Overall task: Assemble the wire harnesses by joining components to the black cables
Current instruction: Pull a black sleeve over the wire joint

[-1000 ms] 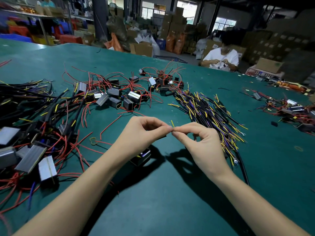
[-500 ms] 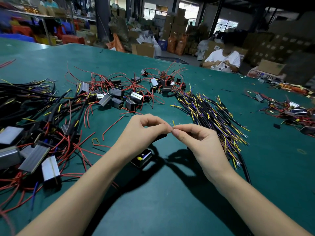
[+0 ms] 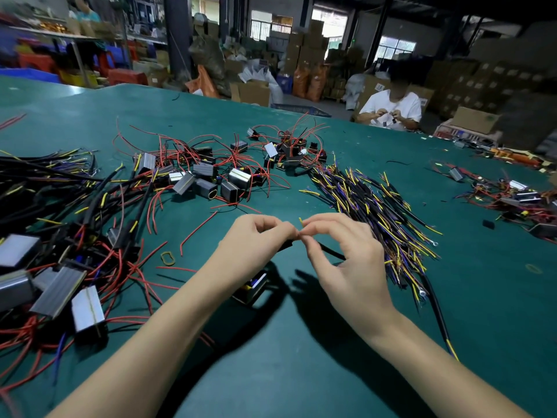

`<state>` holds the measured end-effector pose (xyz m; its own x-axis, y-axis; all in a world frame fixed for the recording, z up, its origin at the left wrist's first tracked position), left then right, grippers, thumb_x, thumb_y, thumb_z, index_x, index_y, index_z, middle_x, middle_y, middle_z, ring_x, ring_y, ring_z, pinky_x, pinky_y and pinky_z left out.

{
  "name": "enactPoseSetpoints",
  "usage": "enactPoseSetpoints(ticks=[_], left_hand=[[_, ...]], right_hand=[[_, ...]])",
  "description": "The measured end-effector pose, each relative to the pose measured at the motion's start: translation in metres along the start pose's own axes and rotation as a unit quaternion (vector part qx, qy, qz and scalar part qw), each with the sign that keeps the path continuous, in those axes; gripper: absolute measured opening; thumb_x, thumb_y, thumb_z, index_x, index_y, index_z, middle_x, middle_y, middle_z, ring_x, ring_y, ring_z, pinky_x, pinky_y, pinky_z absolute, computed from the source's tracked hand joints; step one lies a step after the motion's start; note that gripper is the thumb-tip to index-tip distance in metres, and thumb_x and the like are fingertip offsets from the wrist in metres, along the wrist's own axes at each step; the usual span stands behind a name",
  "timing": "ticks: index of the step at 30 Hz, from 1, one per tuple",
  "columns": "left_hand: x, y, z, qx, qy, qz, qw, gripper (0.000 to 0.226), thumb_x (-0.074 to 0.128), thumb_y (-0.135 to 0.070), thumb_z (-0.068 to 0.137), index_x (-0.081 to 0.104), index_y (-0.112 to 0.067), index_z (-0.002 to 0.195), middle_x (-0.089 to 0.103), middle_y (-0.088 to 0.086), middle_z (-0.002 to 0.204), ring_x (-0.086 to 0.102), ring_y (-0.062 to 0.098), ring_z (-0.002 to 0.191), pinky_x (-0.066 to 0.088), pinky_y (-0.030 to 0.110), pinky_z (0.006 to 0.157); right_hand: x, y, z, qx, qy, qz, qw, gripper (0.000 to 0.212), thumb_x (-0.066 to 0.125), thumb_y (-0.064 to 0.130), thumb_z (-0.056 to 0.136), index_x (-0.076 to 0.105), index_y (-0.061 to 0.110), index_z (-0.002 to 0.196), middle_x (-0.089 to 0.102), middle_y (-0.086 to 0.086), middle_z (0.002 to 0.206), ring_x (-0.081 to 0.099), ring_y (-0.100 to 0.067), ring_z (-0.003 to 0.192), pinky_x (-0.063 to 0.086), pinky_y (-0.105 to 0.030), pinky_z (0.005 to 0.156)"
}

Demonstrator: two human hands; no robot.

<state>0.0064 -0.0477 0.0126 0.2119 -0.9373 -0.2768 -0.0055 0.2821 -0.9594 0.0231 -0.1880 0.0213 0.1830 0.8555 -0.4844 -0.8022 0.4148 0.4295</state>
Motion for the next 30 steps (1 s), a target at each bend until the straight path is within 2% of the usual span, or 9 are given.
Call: enactPoseSetpoints(ticks=[2, 6, 11, 16, 19, 21, 23, 27, 30], left_hand=[[0.000, -0.004, -0.002, 0.077, -0.027, 0.053, 0.995, 0.024, 0.060, -0.046, 0.070, 0.065, -0.025, 0.080, 0.066, -0.014, 0.072, 0.058, -0.001, 0.074, 0.034, 0.036, 0.097], [0.001, -0.013, -0.012, 0.257, -0.097, 0.240, 0.931, 0.016, 0.057, -0.041, 0.081, 0.056, -0.031, 0.094, 0.064, -0.017, 0.079, 0.056, -0.002, 0.086, 0.022, 0.034, 0.092], [0.000, -0.014, -0.012, 0.304, -0.132, 0.308, 0.892, 0.009, 0.058, -0.034, 0.084, 0.065, -0.028, 0.085, 0.062, -0.013, 0.083, 0.056, 0.010, 0.088, 0.021, 0.036, 0.089], [0.003, -0.009, -0.006, 0.265, -0.113, 0.295, 0.911, 0.010, 0.057, -0.036, 0.089, 0.062, -0.032, 0.081, 0.055, -0.012, 0.095, 0.045, 0.007, 0.100, 0.016, 0.030, 0.087], [0.003, -0.004, 0.000, 0.161, -0.049, 0.189, 0.967, 0.021, 0.064, -0.035, 0.087, 0.060, -0.033, 0.067, 0.056, -0.015, 0.095, 0.044, 0.002, 0.102, 0.017, 0.025, 0.085], [0.002, -0.003, 0.002, 0.074, 0.062, 0.040, 0.995, 0.024, 0.067, -0.033, 0.084, 0.064, -0.029, 0.061, 0.061, -0.016, 0.085, 0.052, 0.005, 0.091, 0.028, 0.028, 0.089], [0.000, -0.004, -0.001, 0.056, 0.115, -0.026, 0.991, 0.021, 0.067, -0.028, 0.085, 0.065, -0.027, 0.064, 0.063, -0.011, 0.085, 0.055, 0.005, 0.085, 0.036, 0.029, 0.087], [-0.003, -0.006, -0.005, 0.203, -0.001, 0.256, 0.945, 0.011, 0.060, -0.047, 0.072, 0.055, -0.040, 0.079, 0.055, -0.018, 0.100, 0.043, -0.001, 0.110, 0.015, 0.027, 0.097], [-0.003, -0.015, -0.011, 0.294, -0.059, 0.314, 0.901, 0.008, 0.065, -0.039, 0.080, 0.062, -0.034, 0.086, 0.055, -0.014, 0.097, 0.047, 0.008, 0.109, 0.013, 0.036, 0.099]], right_hand=[[0.001, -0.006, 0.003, 0.051, 0.015, 0.071, 0.996, 0.010, 0.065, 0.002, 0.085, 0.067, 0.011, 0.083, 0.066, 0.003, 0.088, 0.063, -0.012, 0.085, 0.050, -0.034, 0.079], [0.004, -0.016, 0.007, 0.141, 0.053, 0.148, 0.977, 0.014, 0.062, 0.000, 0.088, 0.066, 0.012, 0.082, 0.065, -0.003, 0.085, 0.065, -0.012, 0.072, 0.049, -0.021, 0.069], [0.006, -0.024, 0.010, 0.193, 0.108, 0.175, 0.959, 0.007, 0.063, 0.009, 0.089, 0.067, 0.012, 0.085, 0.067, 0.001, 0.079, 0.063, -0.008, 0.067, 0.049, -0.025, 0.067], [-0.001, -0.010, 0.013, -0.041, 0.072, -0.051, 0.995, 0.006, 0.061, 0.008, 0.087, 0.064, 0.011, 0.083, 0.063, 0.003, 0.088, 0.060, -0.013, 0.074, 0.044, -0.031, 0.070], [-0.002, 0.000, 0.008, -0.224, 0.016, -0.213, 0.951, 0.011, 0.059, 0.004, 0.088, 0.065, 0.004, 0.080, 0.066, -0.006, 0.088, 0.062, -0.023, 0.073, 0.042, -0.037, 0.061], [-0.001, 0.002, 0.006, -0.256, 0.004, -0.224, 0.940, 0.014, 0.057, 0.002, 0.089, 0.066, 0.001, 0.078, 0.067, -0.008, 0.087, 0.063, -0.025, 0.072, 0.043, -0.038, 0.058], [0.001, 0.000, 0.005, -0.197, 0.028, -0.157, 0.967, 0.010, 0.057, 0.002, 0.087, 0.065, 0.001, 0.081, 0.064, -0.008, 0.090, 0.062, -0.025, 0.074, 0.046, -0.039, 0.061], [-0.003, -0.011, 0.009, -0.006, 0.110, 0.032, 0.993, 0.004, 0.060, 0.006, 0.087, 0.062, 0.010, 0.085, 0.056, -0.001, 0.099, 0.055, -0.015, 0.081, 0.045, -0.025, 0.077], [-0.005, -0.014, 0.013, 0.065, 0.133, 0.071, 0.986, 0.012, 0.063, 0.001, 0.087, 0.063, 0.012, 0.081, 0.060, 0.000, 0.095, 0.054, -0.006, 0.079, 0.037, -0.010, 0.073]])
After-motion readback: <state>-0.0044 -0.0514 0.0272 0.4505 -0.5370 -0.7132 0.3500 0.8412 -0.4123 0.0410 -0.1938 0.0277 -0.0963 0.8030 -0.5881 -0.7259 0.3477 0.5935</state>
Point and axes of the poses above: each hand's wrist, its own z-axis towards the middle knuckle, its own x-axis out of the palm, y = z × x, the point moved 4 cm from there along z, towards the middle knuckle
